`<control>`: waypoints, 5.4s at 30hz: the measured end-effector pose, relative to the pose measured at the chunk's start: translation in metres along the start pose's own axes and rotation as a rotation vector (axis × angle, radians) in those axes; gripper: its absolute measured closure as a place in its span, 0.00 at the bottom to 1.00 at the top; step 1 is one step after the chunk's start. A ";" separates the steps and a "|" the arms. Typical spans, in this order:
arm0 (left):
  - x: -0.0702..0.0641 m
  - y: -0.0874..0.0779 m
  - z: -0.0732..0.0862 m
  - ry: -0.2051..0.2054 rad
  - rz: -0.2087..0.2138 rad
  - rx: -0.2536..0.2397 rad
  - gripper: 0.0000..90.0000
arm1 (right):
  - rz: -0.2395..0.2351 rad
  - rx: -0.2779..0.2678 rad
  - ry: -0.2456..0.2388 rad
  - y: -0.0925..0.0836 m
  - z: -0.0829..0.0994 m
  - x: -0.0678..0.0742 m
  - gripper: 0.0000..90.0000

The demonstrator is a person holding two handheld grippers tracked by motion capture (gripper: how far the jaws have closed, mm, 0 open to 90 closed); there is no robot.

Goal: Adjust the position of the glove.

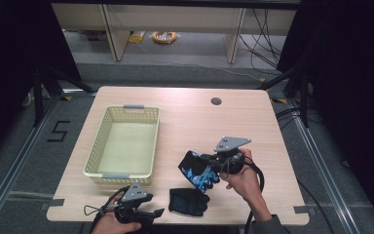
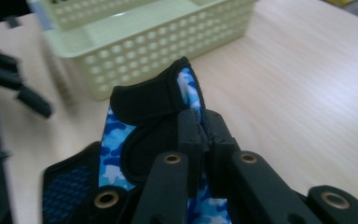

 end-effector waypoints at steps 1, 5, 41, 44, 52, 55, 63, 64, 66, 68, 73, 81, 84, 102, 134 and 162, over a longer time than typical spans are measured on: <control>0.000 -0.001 0.000 0.009 0.009 0.004 0.38 | -0.035 0.003 -0.006 0.000 0.002 0.007 0.97; 0.001 -0.002 -0.001 0.007 0.002 -0.013 0.38 | -0.083 0.020 -0.033 0.001 0.009 0.022 0.97; 0.004 0.000 -0.003 -0.018 0.001 -0.020 0.39 | -0.286 0.168 -0.147 0.056 0.045 0.042 0.72; 0.004 0.002 -0.005 -0.039 0.006 -0.026 0.39 | -0.225 0.151 -0.108 0.048 0.041 0.038 0.68; 0.007 0.004 -0.013 -0.106 0.032 -0.035 0.40 | -0.006 0.129 0.185 0.009 0.062 0.039 0.56; 0.006 0.007 -0.016 -0.102 0.032 -0.032 0.42 | 0.020 0.162 0.221 0.004 0.075 0.043 0.56; -0.008 0.019 -0.021 -0.068 0.059 -0.012 0.46 | -0.007 0.184 0.245 0.001 0.092 0.060 0.61; -0.010 0.021 -0.021 -0.053 0.065 -0.004 0.46 | -0.009 0.195 0.250 0.000 0.096 0.061 0.63; -0.014 0.023 -0.021 -0.034 0.067 -0.002 0.49 | -0.006 0.209 0.263 0.001 0.099 0.063 0.65; -0.017 0.025 -0.021 -0.023 0.065 -0.002 0.52 | -0.014 0.224 0.247 0.005 0.100 0.063 0.68; -0.027 0.033 -0.021 0.060 0.073 0.017 0.60 | -0.036 0.235 0.212 0.012 0.104 0.063 0.76; -0.023 0.038 -0.021 0.126 0.029 0.052 0.85 | -0.062 0.259 0.165 0.012 0.104 0.066 0.96; -0.026 0.035 -0.022 0.100 0.051 0.025 0.88 | -0.069 0.222 0.131 0.008 0.097 0.065 0.97; -0.038 0.026 -0.025 -0.019 0.150 -0.014 0.87 | -0.094 0.295 0.065 -0.001 0.069 0.050 0.96; -0.002 0.042 -0.023 -0.246 0.115 0.052 0.44 | 0.004 0.273 0.295 0.029 0.092 0.044 0.48; -0.011 0.048 -0.031 -0.181 0.079 -0.031 0.90 | -0.073 0.195 0.267 0.029 0.097 0.049 0.90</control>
Point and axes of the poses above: each handheld gripper's, and its own axes: y roughly forward along the jaws, z roughly out of its underside, x roughly to its left, the point moved 5 cm from there along y, roughly forward along the jaws
